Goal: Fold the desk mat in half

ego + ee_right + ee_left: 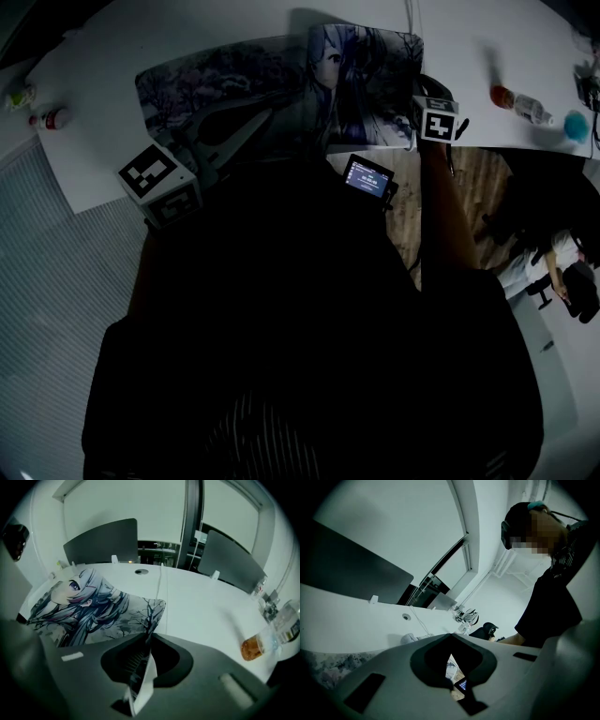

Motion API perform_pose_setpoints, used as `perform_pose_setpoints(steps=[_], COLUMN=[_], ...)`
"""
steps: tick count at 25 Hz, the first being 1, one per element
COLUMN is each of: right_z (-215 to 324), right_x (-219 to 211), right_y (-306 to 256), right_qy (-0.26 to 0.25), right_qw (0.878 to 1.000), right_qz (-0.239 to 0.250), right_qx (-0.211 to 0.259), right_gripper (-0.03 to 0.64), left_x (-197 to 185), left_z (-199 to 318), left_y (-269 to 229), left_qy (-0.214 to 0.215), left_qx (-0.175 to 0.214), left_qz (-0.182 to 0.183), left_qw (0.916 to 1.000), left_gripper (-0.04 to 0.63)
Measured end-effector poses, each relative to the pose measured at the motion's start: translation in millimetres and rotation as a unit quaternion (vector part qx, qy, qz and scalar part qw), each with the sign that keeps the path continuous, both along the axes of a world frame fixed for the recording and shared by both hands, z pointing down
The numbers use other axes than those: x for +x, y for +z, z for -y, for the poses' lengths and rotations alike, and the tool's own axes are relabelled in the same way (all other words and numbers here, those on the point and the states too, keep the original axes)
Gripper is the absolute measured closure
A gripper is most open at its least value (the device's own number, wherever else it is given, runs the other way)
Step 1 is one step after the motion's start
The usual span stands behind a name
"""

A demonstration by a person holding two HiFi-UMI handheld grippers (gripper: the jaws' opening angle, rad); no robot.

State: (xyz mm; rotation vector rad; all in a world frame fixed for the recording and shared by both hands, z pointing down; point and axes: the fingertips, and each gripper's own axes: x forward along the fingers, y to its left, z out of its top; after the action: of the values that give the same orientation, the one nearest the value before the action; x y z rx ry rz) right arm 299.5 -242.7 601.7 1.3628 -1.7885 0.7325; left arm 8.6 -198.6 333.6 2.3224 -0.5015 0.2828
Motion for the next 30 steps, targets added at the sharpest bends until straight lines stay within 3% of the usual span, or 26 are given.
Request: perform_pose_setpoints(steps=[3,6,11,13,15,17,22,30], right_z=[3,3,1,1,4,5,10,10], right_x=[-13,-12,3,3,2,1,-8,-28], right_y=[-2,6,19,19,18,17,-6,-71], right_qy=[-0.011,0.022,0.014,0.013,0.009,0.004,0.034,-0.007], right_qw=[1.000,0.998,0.999,0.999,0.998,0.998,0.991,0.990], right_qz=[0.019,0.057,0.023,0.037,0.047,0.050,0.125,0.142], right_qx=[0.000,-0.013,-0.035,-0.036,-0.037,-0.041,-0.017,0.014], right_gripper=[0.586,0.584,0.548,0.553,0.609,0.609,0.609,0.609], left_x=[-1,0,-4,-10,-15,-16,-8,-10], left_z=[2,3,2,3,5,6,1,-4], left_y=[1,2,4,4,5,6,8,7], left_qy=[0.000,0.000,-0.011,-0.022,-0.027,-0.028,-0.016,-0.006], left_qx=[-0.003,-0.004,-0.003,-0.002,0.001,0.002,-0.010,-0.016], left_qz=[-0.003,-0.006,-0.006,-0.008,-0.007,-0.007,-0.008,-0.005], left_qw=[1.0000,1.0000,0.9999,0.9997,0.9996,0.9996,0.9998,0.9998], left_gripper=[0.587,0.586,0.587,0.588,0.586,0.586,0.587,0.587])
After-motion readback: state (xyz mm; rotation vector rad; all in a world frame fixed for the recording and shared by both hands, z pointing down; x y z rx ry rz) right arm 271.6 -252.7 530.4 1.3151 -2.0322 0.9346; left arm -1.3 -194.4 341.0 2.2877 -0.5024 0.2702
